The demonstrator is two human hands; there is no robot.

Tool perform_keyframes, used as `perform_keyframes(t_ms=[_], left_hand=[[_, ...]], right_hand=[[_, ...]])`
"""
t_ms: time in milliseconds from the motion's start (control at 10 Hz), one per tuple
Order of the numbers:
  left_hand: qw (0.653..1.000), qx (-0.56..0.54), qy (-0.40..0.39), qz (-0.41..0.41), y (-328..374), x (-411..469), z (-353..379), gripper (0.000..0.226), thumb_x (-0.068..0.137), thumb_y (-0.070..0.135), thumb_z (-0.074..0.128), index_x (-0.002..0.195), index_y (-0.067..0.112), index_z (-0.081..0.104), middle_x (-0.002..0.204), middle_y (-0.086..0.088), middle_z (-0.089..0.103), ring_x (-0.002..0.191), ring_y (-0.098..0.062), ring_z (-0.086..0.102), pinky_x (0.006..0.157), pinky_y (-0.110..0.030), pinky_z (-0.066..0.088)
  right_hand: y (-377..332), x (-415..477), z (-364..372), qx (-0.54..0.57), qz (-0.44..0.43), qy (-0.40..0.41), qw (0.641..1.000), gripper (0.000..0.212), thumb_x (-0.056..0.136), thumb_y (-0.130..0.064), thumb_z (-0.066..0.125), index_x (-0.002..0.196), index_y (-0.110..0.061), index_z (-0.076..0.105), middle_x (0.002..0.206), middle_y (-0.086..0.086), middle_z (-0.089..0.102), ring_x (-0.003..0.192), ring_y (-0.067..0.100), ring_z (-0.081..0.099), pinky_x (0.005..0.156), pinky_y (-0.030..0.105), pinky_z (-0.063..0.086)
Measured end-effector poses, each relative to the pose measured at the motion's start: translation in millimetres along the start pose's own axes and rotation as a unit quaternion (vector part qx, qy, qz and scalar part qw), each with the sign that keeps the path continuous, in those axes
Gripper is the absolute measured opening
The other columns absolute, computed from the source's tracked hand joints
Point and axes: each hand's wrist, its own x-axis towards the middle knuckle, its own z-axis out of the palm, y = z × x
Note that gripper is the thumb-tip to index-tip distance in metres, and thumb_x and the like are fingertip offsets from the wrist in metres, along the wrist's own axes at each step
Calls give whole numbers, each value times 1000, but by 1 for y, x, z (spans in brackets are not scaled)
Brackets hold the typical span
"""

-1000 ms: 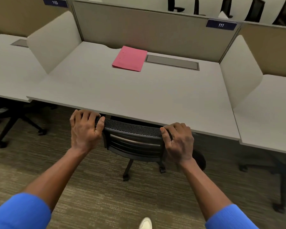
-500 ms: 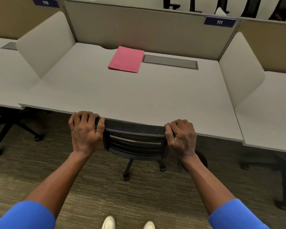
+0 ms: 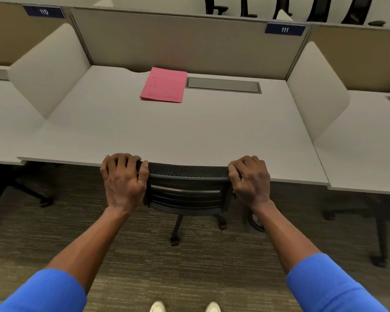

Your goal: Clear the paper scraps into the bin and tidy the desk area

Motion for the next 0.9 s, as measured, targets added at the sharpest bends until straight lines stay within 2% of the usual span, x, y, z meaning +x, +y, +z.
perform_keyframes(t_ms=[500,700,900], left_hand=[[1000,1,-7,3,0,2,-1,65,107,63,18,114,20,66,120,-8,63,122,-34,52,112,-54,36],[997,36,-63,16,3,5,-13,61,105,61,24,118,20,68,121,-6,68,122,-32,54,112,-52,36],[994,20,-64,87,13,23,-43,59,100,62,36,115,18,70,120,-5,70,127,-29,60,124,-52,28]], right_hand=[[-5,2,-5,-12,5,-42,999,44,103,-44,43,94,-16,76,92,6,73,87,26,62,76,40,44],[-8,1,-16,-20,31,-92,995,54,103,-60,39,102,-19,75,99,3,72,96,22,61,84,40,44],[-13,10,-34,-31,14,-102,994,76,97,-82,27,114,-23,71,114,-1,73,111,21,63,97,44,46]])
